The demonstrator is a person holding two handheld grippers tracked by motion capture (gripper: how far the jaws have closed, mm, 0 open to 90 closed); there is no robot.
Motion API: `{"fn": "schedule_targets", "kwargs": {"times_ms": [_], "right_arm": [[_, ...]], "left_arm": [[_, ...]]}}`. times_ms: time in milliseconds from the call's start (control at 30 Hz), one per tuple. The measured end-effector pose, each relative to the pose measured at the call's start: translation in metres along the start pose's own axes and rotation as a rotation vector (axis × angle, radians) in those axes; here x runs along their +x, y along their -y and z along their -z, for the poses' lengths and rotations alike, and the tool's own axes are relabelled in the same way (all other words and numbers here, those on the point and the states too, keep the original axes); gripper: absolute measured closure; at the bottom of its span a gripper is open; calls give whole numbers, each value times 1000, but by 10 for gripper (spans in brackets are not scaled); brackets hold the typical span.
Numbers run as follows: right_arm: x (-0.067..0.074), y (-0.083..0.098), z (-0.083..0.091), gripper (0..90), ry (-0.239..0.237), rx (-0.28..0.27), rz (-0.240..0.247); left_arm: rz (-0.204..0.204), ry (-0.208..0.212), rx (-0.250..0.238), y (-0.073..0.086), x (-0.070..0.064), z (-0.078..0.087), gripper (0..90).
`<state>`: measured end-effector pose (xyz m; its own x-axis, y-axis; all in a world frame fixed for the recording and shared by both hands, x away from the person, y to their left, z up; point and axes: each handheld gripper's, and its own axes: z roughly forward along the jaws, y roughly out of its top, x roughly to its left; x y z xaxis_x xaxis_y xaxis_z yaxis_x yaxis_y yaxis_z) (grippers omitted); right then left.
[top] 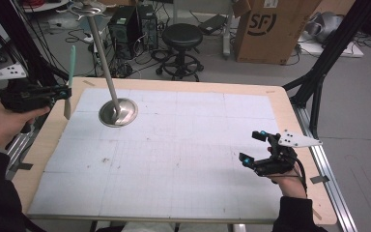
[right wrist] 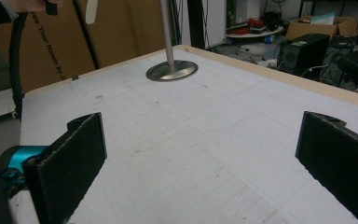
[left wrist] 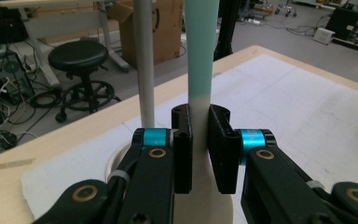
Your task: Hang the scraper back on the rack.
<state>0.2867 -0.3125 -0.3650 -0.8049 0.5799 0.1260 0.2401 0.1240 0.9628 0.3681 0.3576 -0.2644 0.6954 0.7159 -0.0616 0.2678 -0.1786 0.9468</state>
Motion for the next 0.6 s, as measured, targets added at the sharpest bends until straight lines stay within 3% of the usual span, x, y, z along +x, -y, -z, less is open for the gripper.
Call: {"fn": "schedule_targets", "kwargs": {"times_ms": [133, 267, 433, 600], "right_arm": [[-1, 0, -2, 8, -1, 0, 1], [-3, 0, -4, 9, -5, 2, 0], [-5, -1, -1, 9, 2, -9, -9], [-7, -2, 1, 8, 5, -17, -11]], "left_arm": [[3, -3, -19, -7, 5, 2, 805], [28, -4, -77, -16, 9, 7, 805], [45, -31, -91, -26, 16, 14, 806], [65, -27, -117, -32, 21, 12, 805]]}}
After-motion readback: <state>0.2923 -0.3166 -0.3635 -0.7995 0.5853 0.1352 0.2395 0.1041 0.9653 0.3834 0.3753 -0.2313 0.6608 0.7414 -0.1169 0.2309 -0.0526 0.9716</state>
